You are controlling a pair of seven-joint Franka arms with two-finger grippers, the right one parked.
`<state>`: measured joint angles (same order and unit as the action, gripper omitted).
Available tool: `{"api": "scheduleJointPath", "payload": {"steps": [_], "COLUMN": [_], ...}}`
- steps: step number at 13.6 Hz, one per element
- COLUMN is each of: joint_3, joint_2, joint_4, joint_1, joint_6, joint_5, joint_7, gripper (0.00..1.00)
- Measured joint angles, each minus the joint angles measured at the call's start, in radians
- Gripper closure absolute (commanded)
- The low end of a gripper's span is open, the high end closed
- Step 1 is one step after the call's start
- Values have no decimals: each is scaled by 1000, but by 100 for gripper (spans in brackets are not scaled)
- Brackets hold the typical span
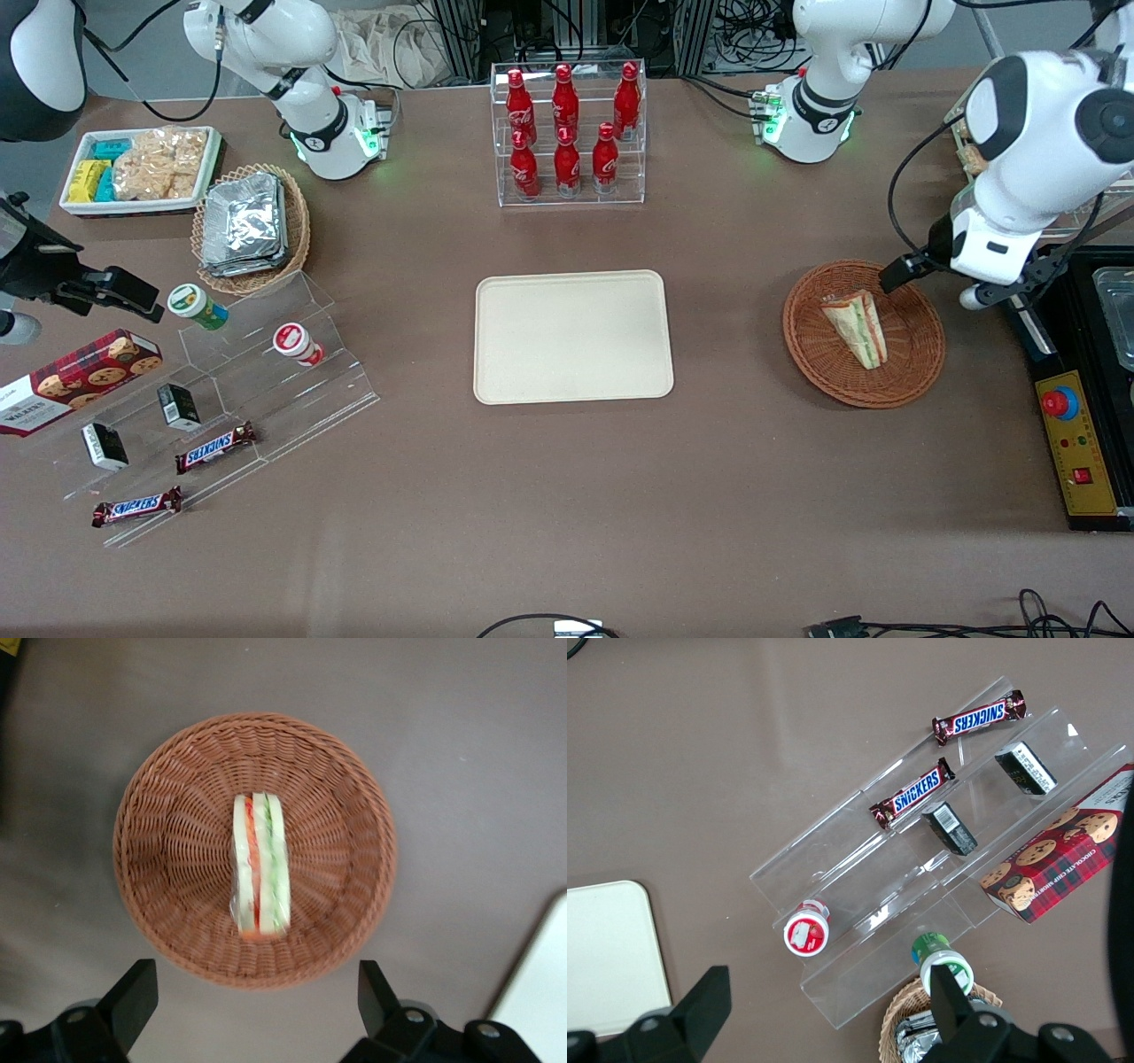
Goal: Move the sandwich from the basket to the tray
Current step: 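Lower the open left gripper around the wrapped sandwich, then close the left gripper on the sandwich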
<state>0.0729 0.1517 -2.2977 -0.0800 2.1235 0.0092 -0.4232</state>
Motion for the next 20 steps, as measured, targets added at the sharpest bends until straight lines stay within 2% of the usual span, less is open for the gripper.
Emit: {"api": "scheduleJointPath", "payload": {"steps": [4,8,11,13,14,16,17,20], "joint_3": [33,33,32,30,30,30,30,29], "joint_2": [-111,-234,-302,-316,-316,-316,-316,-319], "joint_4": [-137,-180,-189,-189,-189,-189,-189,-188], "joint_1": [6,5,4,2,2,0,-2,-7], "joint_6": [272,447,514,523,523,523,523,523], "joint_5": [0,0,0,0,0,-1,-1,-1], "joint_7": [0,-11,-19,-22,-23,-23,-23,-40], "gripper": [1,1,3,10,23,80,92,95]}}
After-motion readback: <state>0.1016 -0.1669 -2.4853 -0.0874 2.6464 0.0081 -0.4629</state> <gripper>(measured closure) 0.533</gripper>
